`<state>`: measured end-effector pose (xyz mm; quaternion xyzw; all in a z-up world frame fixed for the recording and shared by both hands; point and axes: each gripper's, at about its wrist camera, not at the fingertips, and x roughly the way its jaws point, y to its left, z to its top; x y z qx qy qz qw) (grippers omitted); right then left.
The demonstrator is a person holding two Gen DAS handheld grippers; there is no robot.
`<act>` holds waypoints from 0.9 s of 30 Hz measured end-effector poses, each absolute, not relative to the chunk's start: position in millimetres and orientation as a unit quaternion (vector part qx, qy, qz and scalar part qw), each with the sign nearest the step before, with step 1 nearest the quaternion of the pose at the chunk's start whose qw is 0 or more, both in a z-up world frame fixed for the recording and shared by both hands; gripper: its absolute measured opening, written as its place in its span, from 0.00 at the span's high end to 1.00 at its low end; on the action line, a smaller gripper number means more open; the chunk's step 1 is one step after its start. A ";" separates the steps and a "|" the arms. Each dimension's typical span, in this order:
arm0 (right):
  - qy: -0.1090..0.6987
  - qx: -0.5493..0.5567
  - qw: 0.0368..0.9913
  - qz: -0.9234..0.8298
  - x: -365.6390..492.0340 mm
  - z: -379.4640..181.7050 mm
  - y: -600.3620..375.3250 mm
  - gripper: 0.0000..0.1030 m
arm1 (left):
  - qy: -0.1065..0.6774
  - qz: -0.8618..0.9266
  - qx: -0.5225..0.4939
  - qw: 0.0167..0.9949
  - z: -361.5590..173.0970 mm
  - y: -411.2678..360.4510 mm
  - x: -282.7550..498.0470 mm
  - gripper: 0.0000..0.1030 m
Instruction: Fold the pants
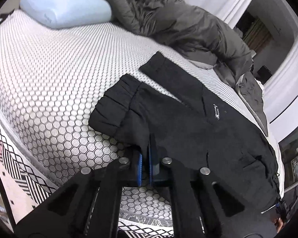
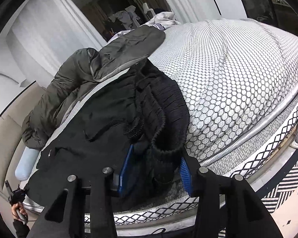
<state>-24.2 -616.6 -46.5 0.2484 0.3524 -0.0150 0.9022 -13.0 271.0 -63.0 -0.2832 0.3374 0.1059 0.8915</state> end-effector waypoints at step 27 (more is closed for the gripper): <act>0.262 0.215 0.940 -0.042 112.6 73.3 -613.1 0.89 | 0.310 0.084 -0.268 0.908 21.0 294.3 130.0 1.00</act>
